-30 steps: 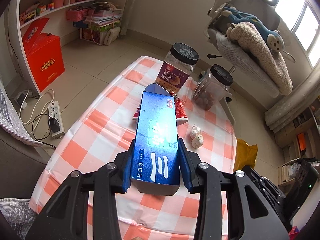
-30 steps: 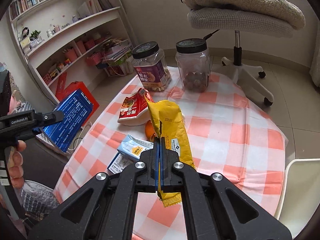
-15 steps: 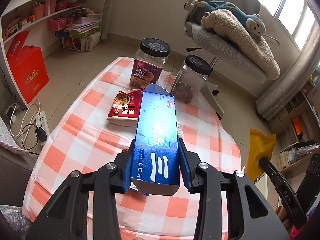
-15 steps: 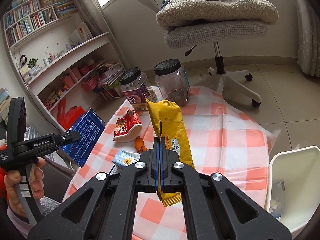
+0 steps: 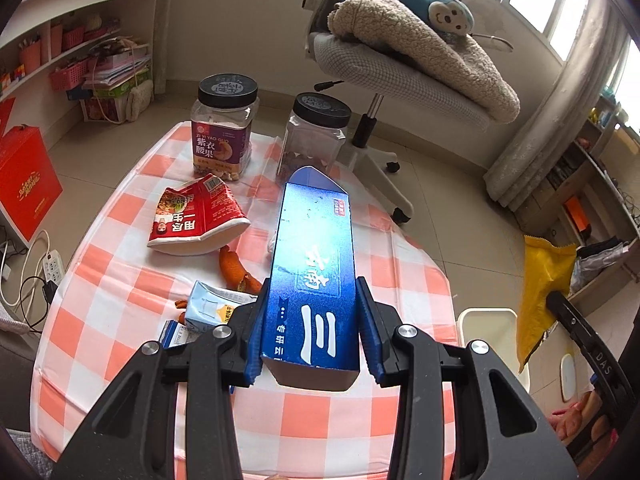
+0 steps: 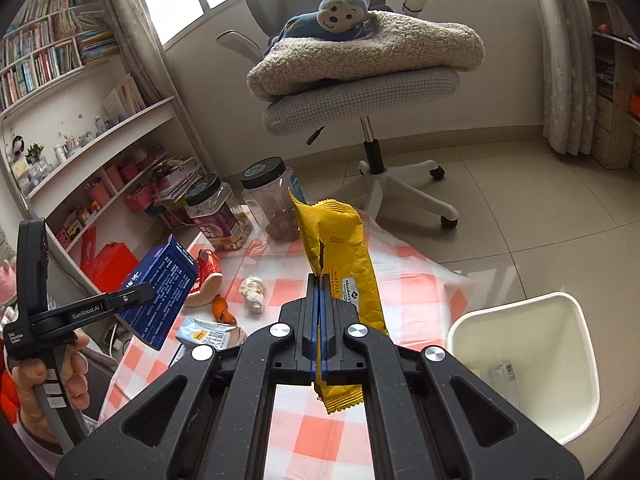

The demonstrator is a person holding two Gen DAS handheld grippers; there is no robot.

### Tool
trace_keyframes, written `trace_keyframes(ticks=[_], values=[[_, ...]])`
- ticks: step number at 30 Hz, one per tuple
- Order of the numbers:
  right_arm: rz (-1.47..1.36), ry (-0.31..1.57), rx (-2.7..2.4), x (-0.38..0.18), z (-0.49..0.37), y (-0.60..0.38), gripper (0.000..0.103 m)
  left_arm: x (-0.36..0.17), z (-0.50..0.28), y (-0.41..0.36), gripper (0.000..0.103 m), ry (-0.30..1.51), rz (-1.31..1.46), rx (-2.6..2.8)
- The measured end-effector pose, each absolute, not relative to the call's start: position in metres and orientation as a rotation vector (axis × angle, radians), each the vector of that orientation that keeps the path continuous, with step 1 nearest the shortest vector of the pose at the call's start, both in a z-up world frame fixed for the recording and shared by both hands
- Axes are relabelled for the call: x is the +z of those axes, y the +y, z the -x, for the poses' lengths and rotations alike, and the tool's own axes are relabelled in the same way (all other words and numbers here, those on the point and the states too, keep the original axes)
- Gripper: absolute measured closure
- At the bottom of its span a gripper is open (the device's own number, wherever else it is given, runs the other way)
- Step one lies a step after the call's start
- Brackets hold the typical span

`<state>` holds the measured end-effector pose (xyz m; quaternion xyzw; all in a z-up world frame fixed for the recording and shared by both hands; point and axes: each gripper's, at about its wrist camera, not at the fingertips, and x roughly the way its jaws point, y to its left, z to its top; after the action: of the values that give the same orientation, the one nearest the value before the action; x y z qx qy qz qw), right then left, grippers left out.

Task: Collect trash
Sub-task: 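Carry the yellow packet over the bin with the right gripper while the left holds the box, then drop the yellow packet into the bin with the right gripper while the left lowers the box in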

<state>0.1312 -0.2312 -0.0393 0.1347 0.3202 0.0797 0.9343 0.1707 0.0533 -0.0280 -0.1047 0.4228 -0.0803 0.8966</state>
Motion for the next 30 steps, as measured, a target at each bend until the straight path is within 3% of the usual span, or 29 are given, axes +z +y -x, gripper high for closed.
trace_keyframes(ticks=[18, 20, 24, 26, 28, 30], values=[[-0.286, 0.751, -0.213, -0.053, -0.108, -0.349, 0.101, -0.034, -0.17, -0.072, 0.064, 0.893, 0.169, -0.37], [-0.287, 0.745, -0.269, -0.052, -0.104, -0.359, 0.095, -0.036, -0.169, -0.089, 0.064, 0.902, 0.16, -0.4], [-0.291, 0.684, -0.379, -0.043, -0.089, -0.377, 0.039, -0.04, -0.162, -0.124, 0.064, 0.919, 0.139, -0.467], [-0.282, 0.646, -0.433, -0.038, -0.08, -0.385, 0.031, -0.042, -0.159, -0.142, 0.064, 0.925, 0.131, -0.5], [-0.285, 0.616, -0.486, -0.034, -0.072, -0.395, 0.016, -0.044, -0.156, -0.159, 0.064, 0.935, 0.127, -0.532], [-0.304, 0.589, -0.533, -0.031, -0.063, -0.407, 0.011, -0.047, -0.154, -0.173, 0.063, 0.947, 0.124, -0.566]])
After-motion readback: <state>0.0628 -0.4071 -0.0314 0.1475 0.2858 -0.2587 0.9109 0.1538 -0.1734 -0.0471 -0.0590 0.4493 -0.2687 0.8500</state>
